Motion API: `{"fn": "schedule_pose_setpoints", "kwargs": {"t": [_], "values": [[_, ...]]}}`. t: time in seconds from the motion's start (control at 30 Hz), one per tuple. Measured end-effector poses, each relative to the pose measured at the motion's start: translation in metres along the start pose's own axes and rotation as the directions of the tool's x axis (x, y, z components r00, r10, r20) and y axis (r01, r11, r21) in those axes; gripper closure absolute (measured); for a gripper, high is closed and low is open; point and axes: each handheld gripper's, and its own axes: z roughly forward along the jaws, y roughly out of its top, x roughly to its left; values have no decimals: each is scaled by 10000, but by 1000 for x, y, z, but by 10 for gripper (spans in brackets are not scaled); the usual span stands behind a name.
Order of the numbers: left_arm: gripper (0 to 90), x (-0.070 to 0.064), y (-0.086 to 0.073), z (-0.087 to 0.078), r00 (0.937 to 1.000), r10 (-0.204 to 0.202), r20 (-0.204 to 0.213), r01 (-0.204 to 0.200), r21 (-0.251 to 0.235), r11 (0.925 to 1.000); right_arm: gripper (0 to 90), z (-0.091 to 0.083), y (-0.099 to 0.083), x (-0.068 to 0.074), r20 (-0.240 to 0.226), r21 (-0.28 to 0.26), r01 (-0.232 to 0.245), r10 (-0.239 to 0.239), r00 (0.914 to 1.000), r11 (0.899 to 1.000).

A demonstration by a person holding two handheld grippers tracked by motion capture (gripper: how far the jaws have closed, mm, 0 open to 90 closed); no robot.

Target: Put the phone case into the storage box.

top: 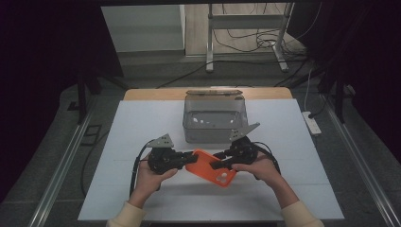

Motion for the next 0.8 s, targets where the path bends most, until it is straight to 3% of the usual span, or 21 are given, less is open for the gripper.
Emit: {"fn": "schedule_pose_setpoints", "kwargs": {"t": [0.27, 0.8], "values": [[806, -1, 0, 2, 10000, 79, 22, -79, 60, 10000, 746, 0, 0, 0, -263, 37, -135, 136, 9996, 9999], [798, 2, -2, 2, 9997, 239, 108, -240, 184, 9995, 778, -2, 2, 3, -233, 204, 204, -199, 9995, 9996]]}}
